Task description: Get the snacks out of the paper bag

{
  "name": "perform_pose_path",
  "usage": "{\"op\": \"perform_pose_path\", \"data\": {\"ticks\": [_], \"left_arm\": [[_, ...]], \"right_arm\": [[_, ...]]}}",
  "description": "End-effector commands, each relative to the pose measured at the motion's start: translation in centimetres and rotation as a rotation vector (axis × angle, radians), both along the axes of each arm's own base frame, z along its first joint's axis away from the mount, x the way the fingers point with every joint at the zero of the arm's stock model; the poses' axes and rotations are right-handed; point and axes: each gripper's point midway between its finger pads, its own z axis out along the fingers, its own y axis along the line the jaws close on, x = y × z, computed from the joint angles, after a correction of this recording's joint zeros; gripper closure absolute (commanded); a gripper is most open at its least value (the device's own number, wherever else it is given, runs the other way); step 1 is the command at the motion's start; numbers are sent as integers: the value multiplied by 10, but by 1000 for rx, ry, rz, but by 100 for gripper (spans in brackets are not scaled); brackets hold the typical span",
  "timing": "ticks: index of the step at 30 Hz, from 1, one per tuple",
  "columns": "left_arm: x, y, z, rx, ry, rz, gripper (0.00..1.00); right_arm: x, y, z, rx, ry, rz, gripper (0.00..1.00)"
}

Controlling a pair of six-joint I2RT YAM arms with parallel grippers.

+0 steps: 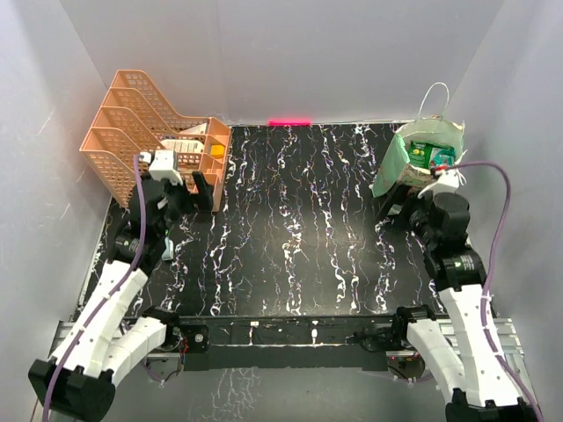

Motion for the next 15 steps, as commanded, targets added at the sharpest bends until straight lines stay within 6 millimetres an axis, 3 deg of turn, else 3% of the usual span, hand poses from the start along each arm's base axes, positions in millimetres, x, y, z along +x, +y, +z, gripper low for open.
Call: {"op": "perform_pose_path", "data": {"ticks": [1, 4, 8, 15], "left_arm": [[30, -6, 56, -20, -108, 22, 2], [41, -20, 77, -18, -141, -16, 2], [43, -44, 98, -18, -190, -87, 2], [34, -87, 112, -48, -244, -233, 2]], "right_arm": [[19, -23, 78, -99, -146, -99, 2], [24, -33, 112, -131, -176, -150, 2], [28, -42, 139, -157, -182, -195, 2], [46, -64, 147, -208, -69, -321, 2]]}}
